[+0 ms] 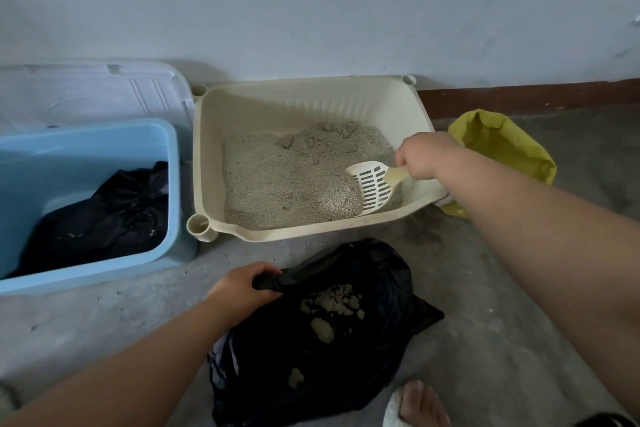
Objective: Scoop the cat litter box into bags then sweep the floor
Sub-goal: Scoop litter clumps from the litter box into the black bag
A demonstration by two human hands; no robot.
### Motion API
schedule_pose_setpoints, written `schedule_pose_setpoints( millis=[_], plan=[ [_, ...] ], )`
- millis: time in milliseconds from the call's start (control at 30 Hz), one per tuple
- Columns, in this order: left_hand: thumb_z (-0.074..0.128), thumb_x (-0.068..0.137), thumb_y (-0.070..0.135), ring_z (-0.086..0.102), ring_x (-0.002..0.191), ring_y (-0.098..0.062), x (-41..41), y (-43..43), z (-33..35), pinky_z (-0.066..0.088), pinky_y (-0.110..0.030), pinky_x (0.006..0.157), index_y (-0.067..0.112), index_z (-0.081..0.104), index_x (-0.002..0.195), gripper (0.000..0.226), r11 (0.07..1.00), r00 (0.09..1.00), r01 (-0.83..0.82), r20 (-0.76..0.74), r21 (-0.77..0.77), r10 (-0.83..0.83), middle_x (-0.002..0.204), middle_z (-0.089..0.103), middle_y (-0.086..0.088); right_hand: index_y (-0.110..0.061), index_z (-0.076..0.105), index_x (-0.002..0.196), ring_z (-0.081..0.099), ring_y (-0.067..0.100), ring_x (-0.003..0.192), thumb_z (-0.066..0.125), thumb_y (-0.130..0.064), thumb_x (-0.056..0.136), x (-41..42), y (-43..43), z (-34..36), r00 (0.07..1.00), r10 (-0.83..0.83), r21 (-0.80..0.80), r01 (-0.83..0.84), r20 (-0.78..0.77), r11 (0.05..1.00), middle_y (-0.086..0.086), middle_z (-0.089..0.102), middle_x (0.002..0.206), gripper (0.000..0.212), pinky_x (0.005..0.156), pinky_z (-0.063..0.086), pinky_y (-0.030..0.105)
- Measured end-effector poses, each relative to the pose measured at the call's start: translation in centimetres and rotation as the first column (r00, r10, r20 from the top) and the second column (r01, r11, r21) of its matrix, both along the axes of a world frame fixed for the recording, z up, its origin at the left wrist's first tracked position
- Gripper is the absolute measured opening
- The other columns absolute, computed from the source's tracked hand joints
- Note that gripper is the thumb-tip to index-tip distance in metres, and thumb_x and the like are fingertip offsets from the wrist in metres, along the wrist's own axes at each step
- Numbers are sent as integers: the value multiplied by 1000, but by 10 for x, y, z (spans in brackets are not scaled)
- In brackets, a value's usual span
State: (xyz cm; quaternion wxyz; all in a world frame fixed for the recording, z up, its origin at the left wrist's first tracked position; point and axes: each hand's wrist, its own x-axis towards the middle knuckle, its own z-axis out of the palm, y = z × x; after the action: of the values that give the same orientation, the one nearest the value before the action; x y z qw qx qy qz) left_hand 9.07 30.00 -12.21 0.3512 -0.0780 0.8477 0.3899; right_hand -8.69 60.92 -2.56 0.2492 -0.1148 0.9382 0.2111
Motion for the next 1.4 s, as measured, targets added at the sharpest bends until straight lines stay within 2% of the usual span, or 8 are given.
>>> schedule_pose_setpoints(
  millis=[200,300,500,700,833,1000,1167,1400],
  plan=[
    [57,94,34,61,90,-16,2,4,-7,41,-20,74,25,65,93,12,1000,993,4,122,-26,-1,96,66,-4,-28,69,110,58,20,94,63,-3,79,12,2,-24,984,-122,-218,149,132,964,-1,66,108,40,75,49,29],
    [57,94,34,59,89,-16,3,6,-9,41,-20,75,19,68,101,20,999,990,-27,138,-18,29,96,64,-4,-25,68,98,56,21,82,53,-1,79,27,-11,-45,990,-121,-275,138,77,951,-1,61,90,34,55,37,24],
    [66,88,28,66,90,-24,0,3,-11,49,-27,78,28,64,81,8,996,994,-94,56,6,94,85,67,-3,-27,65,101,53,21,81,47,-2,80,36,-19,-51,991,-135,-309,135,22,941,-1,58,90,37,51,26,24],
    [56,95,33,58,81,-14,-3,13,-6,40,-22,65,29,60,91,7,996,996,-89,-29,-26,88,90,64,0,-19,61,93,55,23,85,47,-5,83,50,-35,-59,992,-126,-334,117,-6,935,1,57,89,22,66,38,29],
    [55,95,35,61,83,-15,-2,20,-6,41,-23,71,34,59,84,12,996,996,-89,-23,7,89,90,66,0,-21,59,114,56,27,101,52,-16,88,61,-29,-64,977,-204,-379,213,63,900,4,60,107,27,78,45,34],
    [56,93,38,65,90,-23,-4,23,-7,48,-28,78,25,64,91,16,994,994,-112,-17,12,112,93,69,-5,-24,62,114,59,24,103,53,-15,88,82,-19,-81,922,-373,-524,368,100,768,1,63,111,30,82,45,33],
    [58,91,41,64,82,-23,-8,23,-4,44,-25,68,28,58,80,17,988,988,-152,-30,15,153,83,66,-3,-20,58,128,55,22,117,63,-10,87,110,-14,-92,777,-588,-717,540,224,441,0,60,126,43,104,40,35],
    [62,87,46,63,86,-19,-9,27,2,41,-25,74,26,62,100,24,972,971,-233,-43,23,234,95,68,-1,-18,52,136,51,17,123,66,-8,86,118,-19,-89,735,-646,-826,485,206,287,-1,57,133,53,105,33,26]
  ],
)
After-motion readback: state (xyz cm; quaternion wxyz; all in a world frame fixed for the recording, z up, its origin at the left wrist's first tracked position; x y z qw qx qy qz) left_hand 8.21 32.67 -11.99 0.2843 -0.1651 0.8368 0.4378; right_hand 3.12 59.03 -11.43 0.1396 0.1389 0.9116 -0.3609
